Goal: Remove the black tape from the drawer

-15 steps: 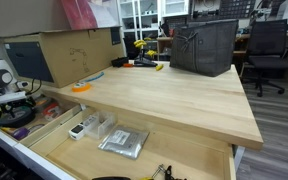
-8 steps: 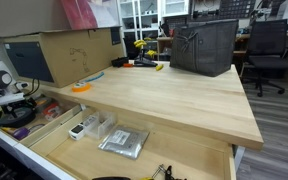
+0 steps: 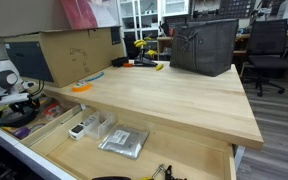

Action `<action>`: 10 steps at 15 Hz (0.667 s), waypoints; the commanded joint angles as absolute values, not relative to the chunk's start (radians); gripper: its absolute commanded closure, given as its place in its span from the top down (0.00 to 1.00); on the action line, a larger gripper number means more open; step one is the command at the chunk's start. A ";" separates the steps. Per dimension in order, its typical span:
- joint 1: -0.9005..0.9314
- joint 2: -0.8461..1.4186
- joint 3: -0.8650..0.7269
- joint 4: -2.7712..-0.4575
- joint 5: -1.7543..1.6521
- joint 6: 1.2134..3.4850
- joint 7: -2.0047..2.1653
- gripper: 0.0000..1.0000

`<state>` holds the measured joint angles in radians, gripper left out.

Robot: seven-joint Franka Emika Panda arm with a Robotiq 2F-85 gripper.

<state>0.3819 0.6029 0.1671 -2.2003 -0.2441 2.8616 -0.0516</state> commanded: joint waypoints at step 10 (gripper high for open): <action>0.341 0.543 0.210 -2.253 -0.200 2.873 -0.069 0.19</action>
<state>0.3722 0.6016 0.1880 -2.2047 -0.2176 2.8619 -0.0513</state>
